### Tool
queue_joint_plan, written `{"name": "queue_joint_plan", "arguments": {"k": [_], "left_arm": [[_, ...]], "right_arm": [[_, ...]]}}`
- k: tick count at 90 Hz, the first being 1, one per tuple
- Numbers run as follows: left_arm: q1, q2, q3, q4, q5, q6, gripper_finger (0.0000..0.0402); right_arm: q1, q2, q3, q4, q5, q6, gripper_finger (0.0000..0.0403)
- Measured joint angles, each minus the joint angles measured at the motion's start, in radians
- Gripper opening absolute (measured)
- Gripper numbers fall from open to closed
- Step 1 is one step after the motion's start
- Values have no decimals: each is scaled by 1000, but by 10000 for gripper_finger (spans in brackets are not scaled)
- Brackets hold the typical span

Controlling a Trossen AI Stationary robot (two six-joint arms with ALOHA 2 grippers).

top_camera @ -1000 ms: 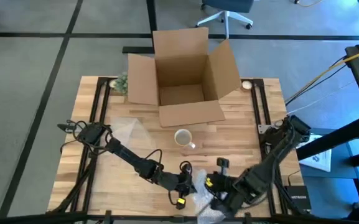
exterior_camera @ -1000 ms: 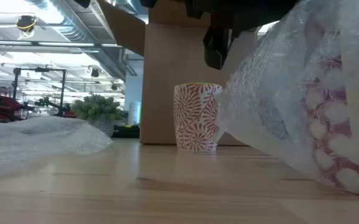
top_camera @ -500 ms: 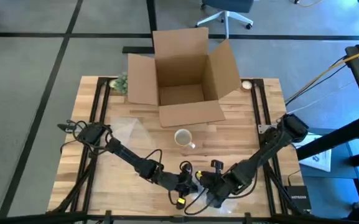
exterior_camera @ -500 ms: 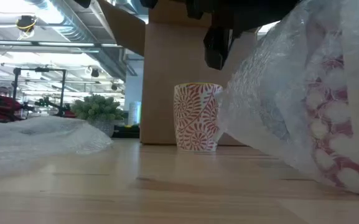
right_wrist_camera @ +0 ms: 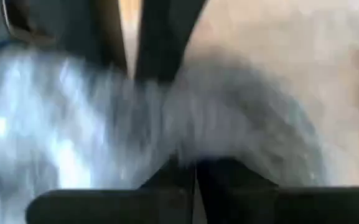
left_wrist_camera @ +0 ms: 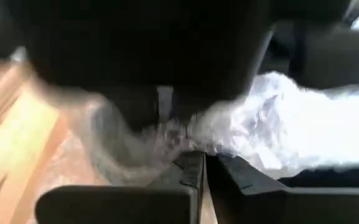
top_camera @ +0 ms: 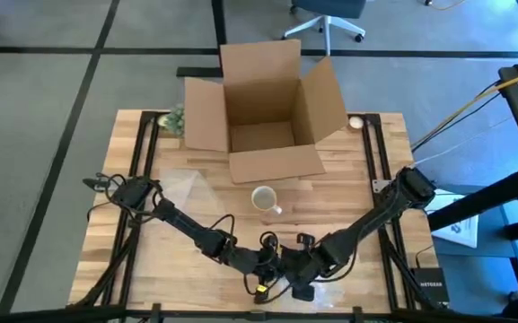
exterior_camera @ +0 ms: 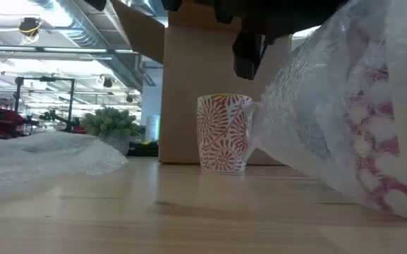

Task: Wrap mug
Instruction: Wrap the red mug with transparent bubble wrap

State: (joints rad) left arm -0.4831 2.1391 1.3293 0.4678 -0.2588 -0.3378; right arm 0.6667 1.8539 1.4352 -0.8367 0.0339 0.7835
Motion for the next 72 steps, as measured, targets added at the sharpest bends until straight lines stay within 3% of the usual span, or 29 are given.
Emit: {"name": "queue_joint_plan", "arguments": {"k": [18,32,39,46,60,72], "left_arm": [[0,0,0,-1,3,-1,1],[0,0,0,0,4,-3,1],[0,0,0,1,3,-3,1],[0,0,0,1,4,-3,1],[0,0,0,1,4,-3,1],[0,0,0,0,5,-1,1]], "right_arm": [[55,-50,136,-216,120,-2,0],[72,-72,192,-342,423,47,0],[56,-64,175,-359,505,60,0],[27,-55,139,-316,497,64,0],[36,-46,87,-129,323,-9,0],[80,-43,63,-72,312,-9,0]]}}
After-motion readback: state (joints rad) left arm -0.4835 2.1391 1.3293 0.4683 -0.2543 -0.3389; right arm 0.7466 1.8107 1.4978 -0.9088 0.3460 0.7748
